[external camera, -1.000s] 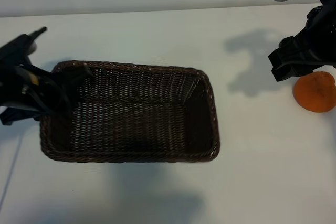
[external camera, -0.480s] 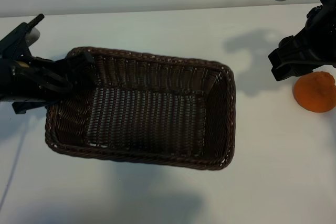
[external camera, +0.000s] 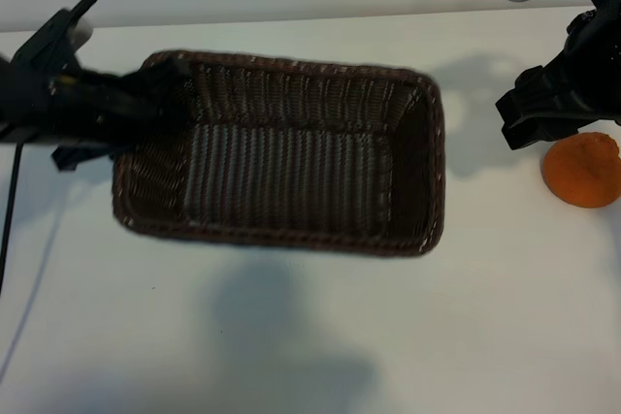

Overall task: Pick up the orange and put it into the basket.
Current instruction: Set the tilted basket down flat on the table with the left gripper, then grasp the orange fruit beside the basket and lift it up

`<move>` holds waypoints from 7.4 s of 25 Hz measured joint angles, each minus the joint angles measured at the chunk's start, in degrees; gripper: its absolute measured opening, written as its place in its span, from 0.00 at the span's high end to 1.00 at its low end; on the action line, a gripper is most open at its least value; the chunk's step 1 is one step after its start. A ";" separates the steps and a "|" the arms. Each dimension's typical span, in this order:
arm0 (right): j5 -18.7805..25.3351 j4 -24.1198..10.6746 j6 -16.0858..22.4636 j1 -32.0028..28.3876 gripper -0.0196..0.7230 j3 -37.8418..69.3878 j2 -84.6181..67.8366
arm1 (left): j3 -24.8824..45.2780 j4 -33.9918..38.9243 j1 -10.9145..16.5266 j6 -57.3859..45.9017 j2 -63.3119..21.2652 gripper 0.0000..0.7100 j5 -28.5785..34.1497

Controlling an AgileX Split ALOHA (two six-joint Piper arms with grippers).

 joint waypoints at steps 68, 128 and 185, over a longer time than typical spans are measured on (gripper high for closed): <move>0.04 -0.21 -0.07 0.00 0.23 0.00 0.00 | -10.10 -16.18 -1.70 14.73 13.31 0.04 6.34; -0.01 -3.86 1.64 0.00 0.23 0.00 0.00 | -15.24 53.05 8.52 -7.10 -39.03 0.16 53.08; -13.54 -14.12 11.48 -14.83 0.23 -0.06 17.41 | 22.38 41.00 9.96 -1.39 -92.50 0.20 48.63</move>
